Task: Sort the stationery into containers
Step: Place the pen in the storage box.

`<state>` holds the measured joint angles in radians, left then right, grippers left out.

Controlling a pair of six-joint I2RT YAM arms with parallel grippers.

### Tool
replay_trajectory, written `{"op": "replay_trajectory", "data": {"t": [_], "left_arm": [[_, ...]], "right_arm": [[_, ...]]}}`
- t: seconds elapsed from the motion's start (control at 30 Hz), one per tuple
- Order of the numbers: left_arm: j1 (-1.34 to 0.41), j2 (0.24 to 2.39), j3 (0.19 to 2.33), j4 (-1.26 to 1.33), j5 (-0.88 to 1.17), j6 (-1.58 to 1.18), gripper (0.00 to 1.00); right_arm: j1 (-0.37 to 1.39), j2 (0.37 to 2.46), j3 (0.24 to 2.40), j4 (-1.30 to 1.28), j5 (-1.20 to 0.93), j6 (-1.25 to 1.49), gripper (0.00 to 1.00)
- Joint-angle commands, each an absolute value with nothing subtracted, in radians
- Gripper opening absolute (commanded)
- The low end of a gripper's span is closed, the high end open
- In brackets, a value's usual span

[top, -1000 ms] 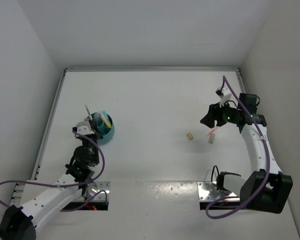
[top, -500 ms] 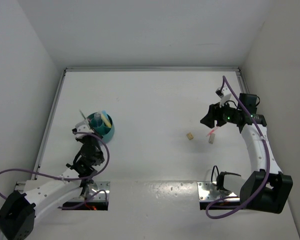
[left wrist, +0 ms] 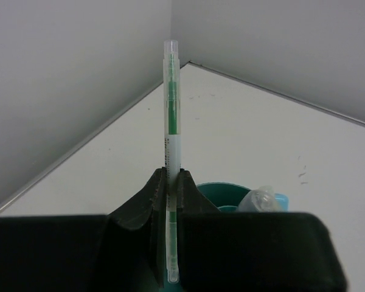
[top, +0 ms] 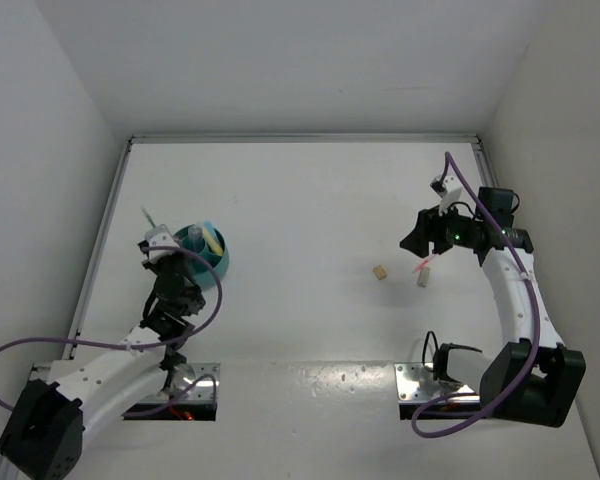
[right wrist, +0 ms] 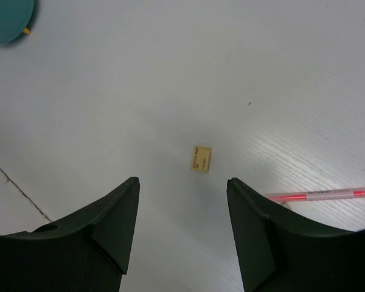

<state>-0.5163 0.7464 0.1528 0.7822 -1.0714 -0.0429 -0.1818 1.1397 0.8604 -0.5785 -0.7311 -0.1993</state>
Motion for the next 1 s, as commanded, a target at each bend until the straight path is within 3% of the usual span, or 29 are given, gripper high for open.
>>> {"op": "replay_trajectory", "data": {"t": [0.0,0.67,0.97], "left_arm": [[-0.459,0.787,0.172,0.838,-1.003,-0.03,0.0],[-0.316,1.008,0.172,0.96,-0.862,-0.198,0.0],[-0.316,0.979,0.143,0.905,-0.896,-0.255,0.0]], "right_arm": [[-0.187,1.121,0.877,-0.566,-0.762,-0.222,0.6],[-0.187,1.112,0.877,-0.575,-0.772,-0.222,0.6],[-0.187,1.121,0.877,-0.575,-0.772,-0.232,0.6]]}}
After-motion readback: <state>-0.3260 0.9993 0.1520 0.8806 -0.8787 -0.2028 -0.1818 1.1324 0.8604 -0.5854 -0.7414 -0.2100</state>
